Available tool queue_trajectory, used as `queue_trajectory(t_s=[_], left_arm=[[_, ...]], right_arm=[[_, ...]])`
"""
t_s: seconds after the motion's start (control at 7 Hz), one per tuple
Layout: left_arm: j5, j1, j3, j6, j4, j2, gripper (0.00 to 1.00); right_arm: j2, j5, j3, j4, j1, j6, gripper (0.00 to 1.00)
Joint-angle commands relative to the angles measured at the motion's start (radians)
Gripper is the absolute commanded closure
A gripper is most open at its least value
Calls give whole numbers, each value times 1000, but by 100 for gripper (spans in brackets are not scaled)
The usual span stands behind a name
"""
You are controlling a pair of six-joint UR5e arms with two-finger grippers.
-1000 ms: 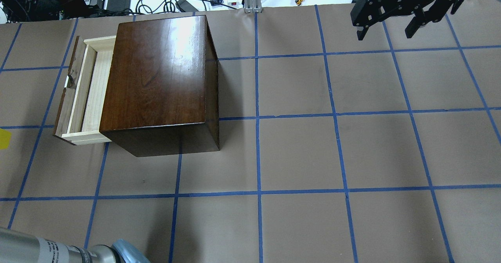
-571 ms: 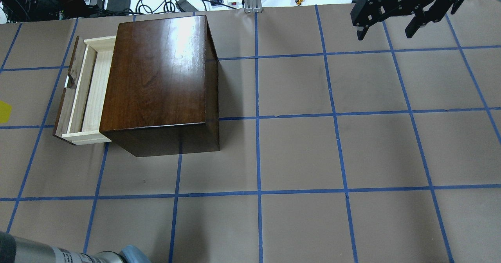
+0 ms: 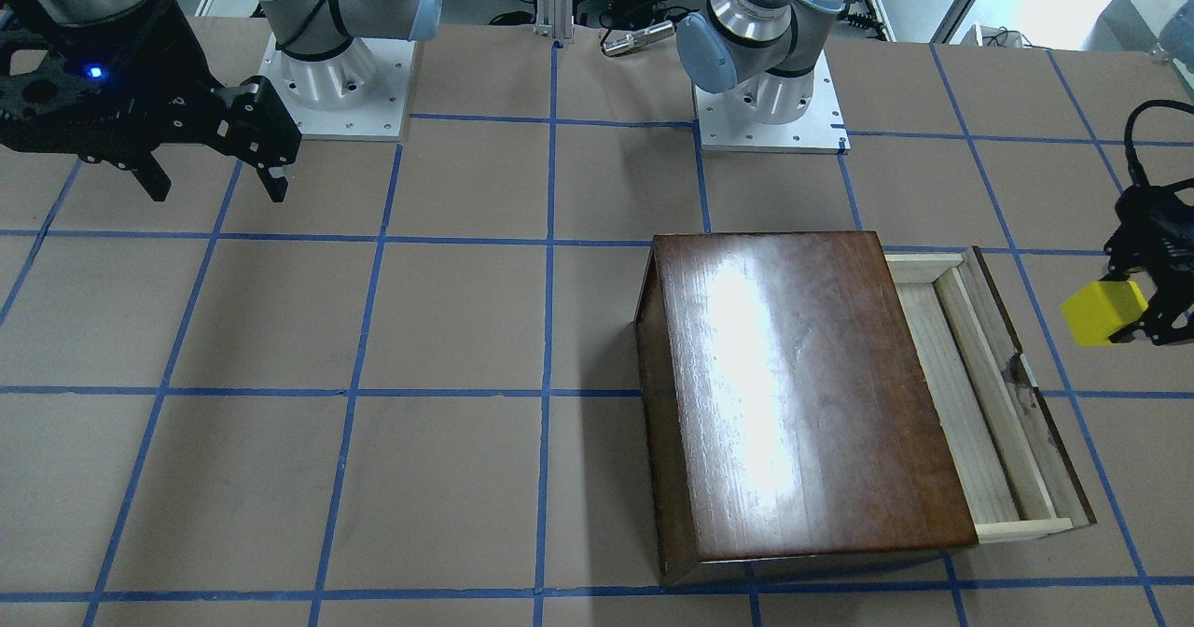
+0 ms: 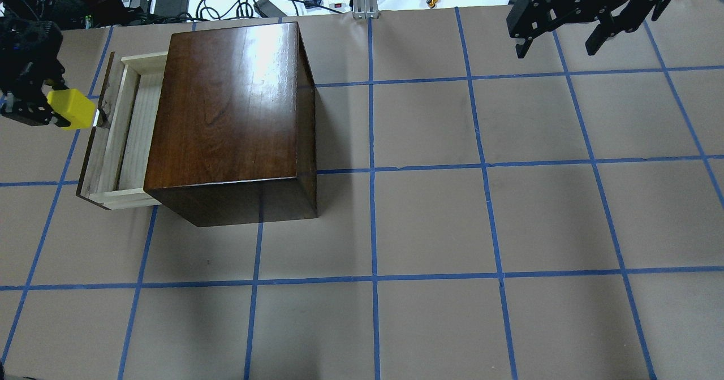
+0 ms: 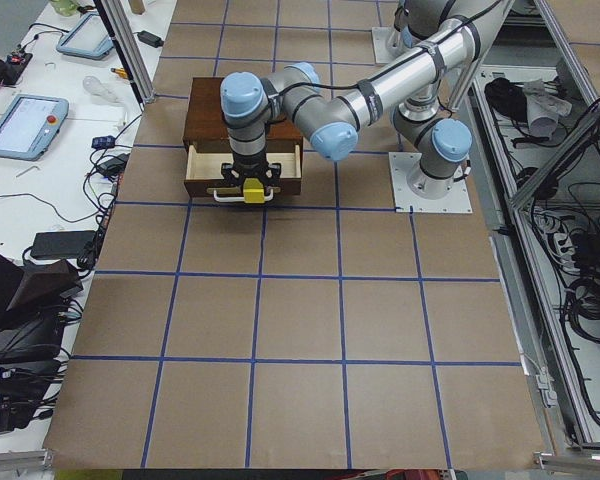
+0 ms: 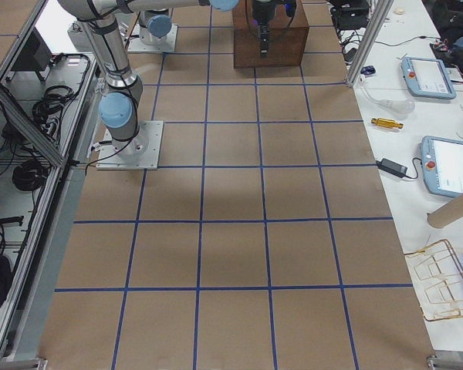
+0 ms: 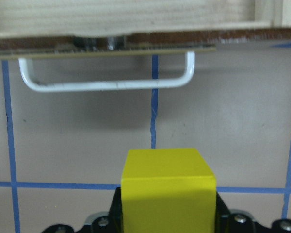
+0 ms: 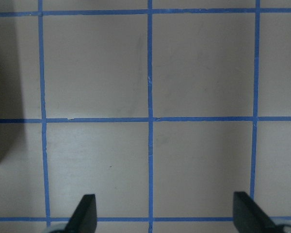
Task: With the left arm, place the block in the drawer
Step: 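Lift the yellow cube and carry it over the open drawer, then lower the cube into the drawer and open the left gripper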
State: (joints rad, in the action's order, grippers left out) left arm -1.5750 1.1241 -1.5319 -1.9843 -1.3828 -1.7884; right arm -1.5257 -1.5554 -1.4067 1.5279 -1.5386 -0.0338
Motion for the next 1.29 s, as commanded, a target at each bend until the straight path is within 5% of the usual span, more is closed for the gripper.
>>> queue_trajectory(t_s=[0.0, 1.14], left_arm=[[16, 66, -3, 50, 2, -32, 100], [13, 75, -7, 42, 25, -106, 100]], right_arm=[[-1, 0, 0, 0, 0, 0, 0], [-1, -2, 0, 0, 2, -2, 0]])
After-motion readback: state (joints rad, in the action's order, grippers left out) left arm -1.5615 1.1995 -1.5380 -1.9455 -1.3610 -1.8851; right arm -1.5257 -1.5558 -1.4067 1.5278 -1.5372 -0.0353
